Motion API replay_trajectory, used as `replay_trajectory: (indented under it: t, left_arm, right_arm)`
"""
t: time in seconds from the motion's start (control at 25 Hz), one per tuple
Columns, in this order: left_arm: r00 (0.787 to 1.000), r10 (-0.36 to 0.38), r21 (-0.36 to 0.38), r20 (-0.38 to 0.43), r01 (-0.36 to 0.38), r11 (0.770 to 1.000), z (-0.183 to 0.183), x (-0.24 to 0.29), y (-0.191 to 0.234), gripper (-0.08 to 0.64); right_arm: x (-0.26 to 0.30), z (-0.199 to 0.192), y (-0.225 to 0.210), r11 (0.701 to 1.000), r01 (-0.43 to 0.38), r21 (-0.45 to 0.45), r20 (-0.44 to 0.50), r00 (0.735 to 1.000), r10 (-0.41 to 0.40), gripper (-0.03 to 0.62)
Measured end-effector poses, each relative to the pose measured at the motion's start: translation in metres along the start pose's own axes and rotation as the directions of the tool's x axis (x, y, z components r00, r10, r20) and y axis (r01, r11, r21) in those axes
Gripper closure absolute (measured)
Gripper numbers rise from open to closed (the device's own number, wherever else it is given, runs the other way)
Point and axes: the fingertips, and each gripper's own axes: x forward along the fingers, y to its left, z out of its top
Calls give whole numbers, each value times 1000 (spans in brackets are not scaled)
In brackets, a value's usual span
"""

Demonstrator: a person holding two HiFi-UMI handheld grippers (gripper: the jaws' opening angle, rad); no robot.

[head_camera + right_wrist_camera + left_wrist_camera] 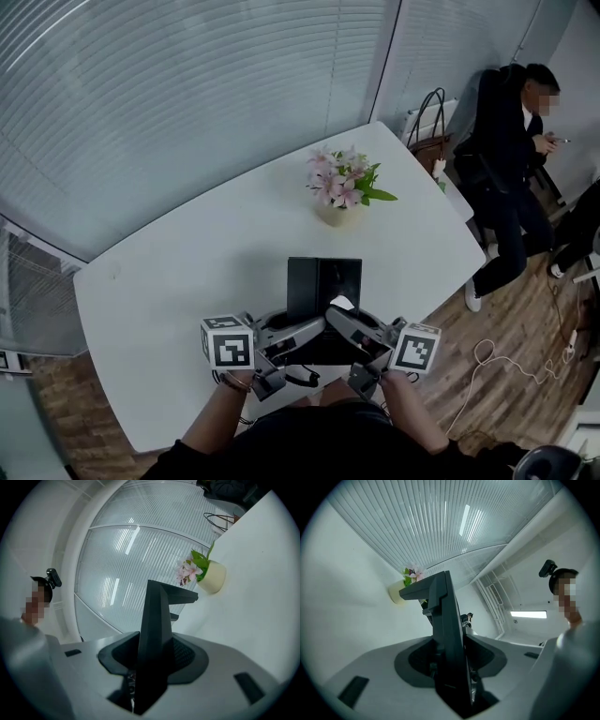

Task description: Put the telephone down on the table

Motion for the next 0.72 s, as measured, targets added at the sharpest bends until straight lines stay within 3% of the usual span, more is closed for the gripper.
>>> replay_trajectory:
  t: [0.72]
  left_arm:
    - [999, 42, -1, -5, -42, 999, -5, 35, 19, 359]
  right_arm:
    - [-15, 18, -32, 999, -15, 38, -38, 999, 16, 424]
